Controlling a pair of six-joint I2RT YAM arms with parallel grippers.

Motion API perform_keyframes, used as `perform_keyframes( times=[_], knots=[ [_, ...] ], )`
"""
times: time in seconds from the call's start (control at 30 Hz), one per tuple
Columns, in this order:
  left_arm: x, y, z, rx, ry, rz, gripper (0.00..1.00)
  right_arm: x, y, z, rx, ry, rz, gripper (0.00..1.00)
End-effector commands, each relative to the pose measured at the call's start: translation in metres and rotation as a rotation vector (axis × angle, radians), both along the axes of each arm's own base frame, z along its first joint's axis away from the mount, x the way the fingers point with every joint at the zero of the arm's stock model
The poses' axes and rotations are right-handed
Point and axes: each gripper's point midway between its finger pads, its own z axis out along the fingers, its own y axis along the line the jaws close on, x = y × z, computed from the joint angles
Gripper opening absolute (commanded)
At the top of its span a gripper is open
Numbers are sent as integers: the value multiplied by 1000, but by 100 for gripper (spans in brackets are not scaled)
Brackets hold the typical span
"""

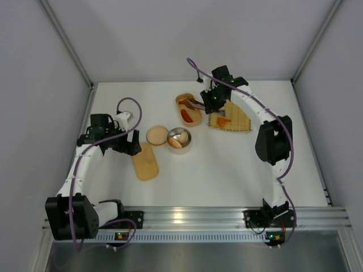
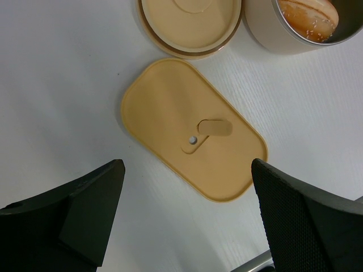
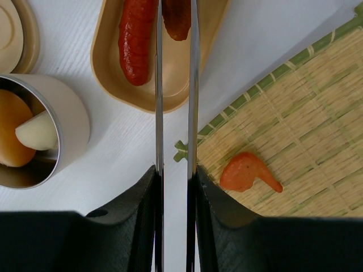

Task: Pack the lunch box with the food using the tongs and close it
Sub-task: Place the fake food in the packing box.

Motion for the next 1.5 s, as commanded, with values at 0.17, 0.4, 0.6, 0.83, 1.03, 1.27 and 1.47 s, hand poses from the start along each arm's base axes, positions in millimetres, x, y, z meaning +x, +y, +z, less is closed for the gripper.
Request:
perform_keyframes(
  times=[0.17,0.4,0.6,0.83,1.03,1.27,1.47],
  knots=[
    [8,0,0,7,-36,-12,98,31,13,18,10,-140,19,22],
    [8,1,1,9,-33,-12,98,28,12,19,1,-130,27,39],
    [9,0,6,3,-41,-8,98,20,8,43,26,-154,24,39],
    [7,0,15,3,-50,-5,98,1,-15,90,87,-179,-12,40],
    [5,3,22,25,-70,0,98,-41,-71,93,70,-130,-84,40],
    [3,4,21,30,-71,1,98,-91,-120,57,3,-43,-156,44],
    [3,3,22,23,-68,1,98,-102,-141,32,-24,18,-187,46]
  ],
)
